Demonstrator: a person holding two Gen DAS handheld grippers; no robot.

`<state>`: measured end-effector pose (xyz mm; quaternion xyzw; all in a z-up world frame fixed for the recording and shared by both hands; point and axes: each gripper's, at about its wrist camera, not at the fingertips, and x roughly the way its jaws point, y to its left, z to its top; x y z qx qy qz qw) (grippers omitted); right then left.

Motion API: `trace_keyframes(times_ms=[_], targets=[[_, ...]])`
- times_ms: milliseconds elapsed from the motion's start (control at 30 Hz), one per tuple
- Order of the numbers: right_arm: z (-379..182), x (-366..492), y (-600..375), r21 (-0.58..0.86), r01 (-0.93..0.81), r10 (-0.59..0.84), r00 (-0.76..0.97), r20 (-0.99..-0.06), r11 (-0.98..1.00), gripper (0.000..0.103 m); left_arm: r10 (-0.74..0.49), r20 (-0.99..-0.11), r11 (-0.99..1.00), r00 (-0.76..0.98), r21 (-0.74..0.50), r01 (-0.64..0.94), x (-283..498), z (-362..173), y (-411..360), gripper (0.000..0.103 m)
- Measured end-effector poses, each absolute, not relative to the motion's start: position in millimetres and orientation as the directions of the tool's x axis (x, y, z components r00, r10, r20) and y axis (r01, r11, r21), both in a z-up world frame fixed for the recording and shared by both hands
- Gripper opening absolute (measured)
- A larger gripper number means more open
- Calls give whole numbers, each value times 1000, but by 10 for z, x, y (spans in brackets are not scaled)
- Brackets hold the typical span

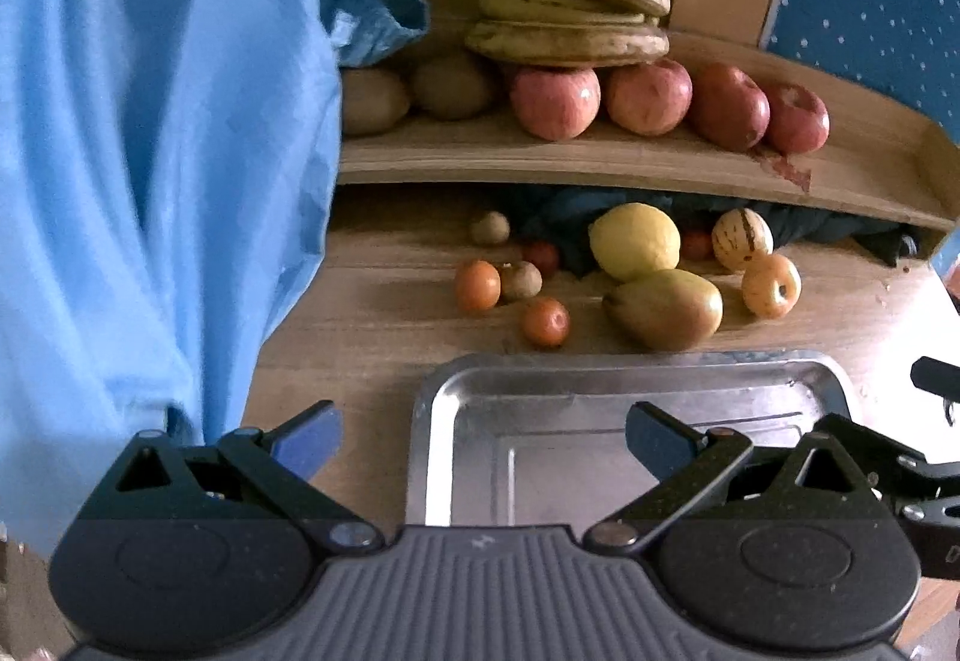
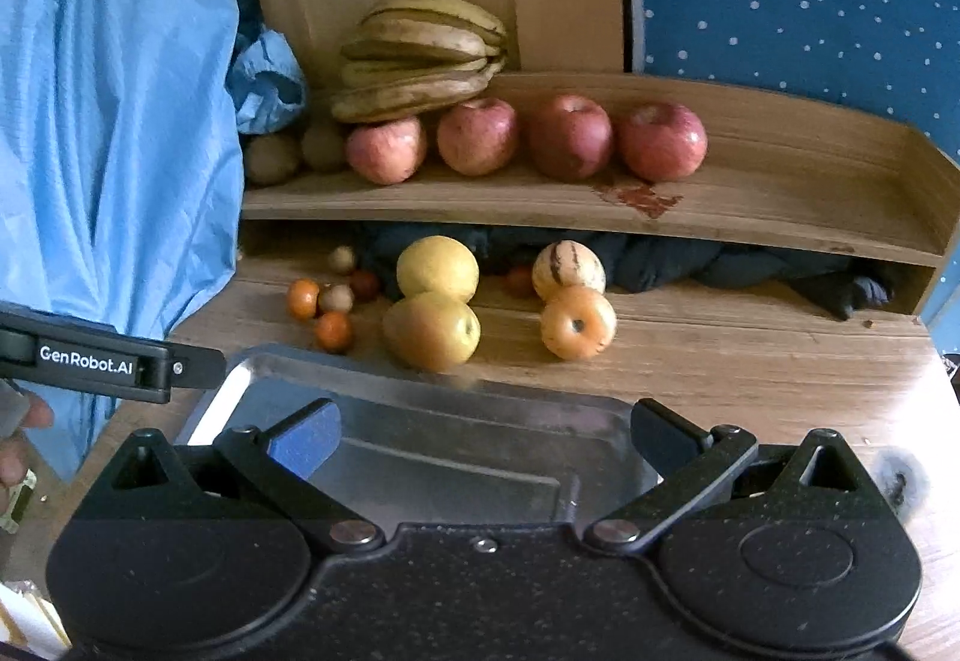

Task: Organize fruits
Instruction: 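Move both tools toward the fruits under the shelf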

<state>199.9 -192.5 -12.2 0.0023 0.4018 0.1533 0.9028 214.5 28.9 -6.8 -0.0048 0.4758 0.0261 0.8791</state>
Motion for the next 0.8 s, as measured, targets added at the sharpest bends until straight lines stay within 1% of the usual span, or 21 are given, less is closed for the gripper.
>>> trace_keyframes(times_ms=[167, 333, 533, 633, 800], targets=[[-179, 2128, -1732, 109, -228, 233, 635, -737, 967, 102, -2, -848, 998, 530, 31, 53, 2400, -168, 378, 103], [-227, 2247, -1662, 100, -175, 190, 630, -753, 979, 102, -67, -844, 988, 533, 19, 155, 2581, -302, 406, 103], [-156, 2334, -1736, 114, -111, 158, 615, -772, 987, 102, -137, -840, 975, 526, -22, 219, 2682, -439, 378, 103], [-143, 2396, -1754, 124, -101, 160, 600, -784, 987, 102, -155, -845, 970, 512, -34, 239, 2739, -501, 368, 103], [-205, 2576, -1746, 216, -85, 226, 548, -805, 973, 102, -160, -854, 973, 496, -51, 227, 2787, -582, 412, 102]])
